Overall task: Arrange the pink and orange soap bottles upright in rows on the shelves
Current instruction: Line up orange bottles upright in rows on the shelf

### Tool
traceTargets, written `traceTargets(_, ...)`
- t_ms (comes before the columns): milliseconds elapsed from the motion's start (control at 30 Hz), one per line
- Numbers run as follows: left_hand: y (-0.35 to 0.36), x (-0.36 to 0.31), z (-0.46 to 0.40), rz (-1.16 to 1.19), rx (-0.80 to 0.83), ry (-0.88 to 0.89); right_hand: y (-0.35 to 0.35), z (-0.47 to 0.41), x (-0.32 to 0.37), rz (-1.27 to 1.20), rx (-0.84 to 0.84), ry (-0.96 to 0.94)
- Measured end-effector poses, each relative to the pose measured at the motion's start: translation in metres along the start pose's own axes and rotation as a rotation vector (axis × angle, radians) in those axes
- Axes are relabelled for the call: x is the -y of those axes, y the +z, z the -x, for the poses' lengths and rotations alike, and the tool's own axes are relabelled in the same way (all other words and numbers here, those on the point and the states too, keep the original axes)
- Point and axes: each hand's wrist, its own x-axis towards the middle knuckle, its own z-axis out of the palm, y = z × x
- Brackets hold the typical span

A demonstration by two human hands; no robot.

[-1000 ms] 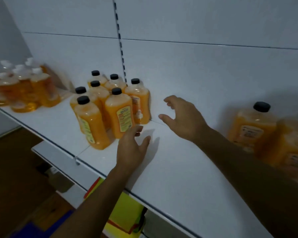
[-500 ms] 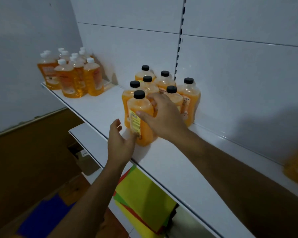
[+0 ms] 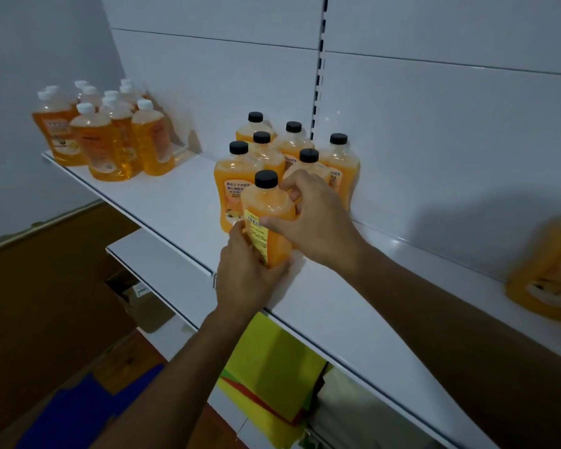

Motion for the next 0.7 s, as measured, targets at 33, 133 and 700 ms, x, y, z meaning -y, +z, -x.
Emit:
traceTargets(33,0.001,-0.005,0.005,-0.001,-0.012,0.015,-0.007,0.005,-0.001,-0.005,0.031,-0.006)
traceTargets(133,0.001,-0.021,0.019,0.219,0.150,0.082,-0.038,0.018,-0.008,-0.054,0.136,-0.005)
traceTargets(700,0.101,-0.144,0.044,1.195,1.401,-0.111,-0.219,0.110,-0.081,-0.383,-0.172,0.395)
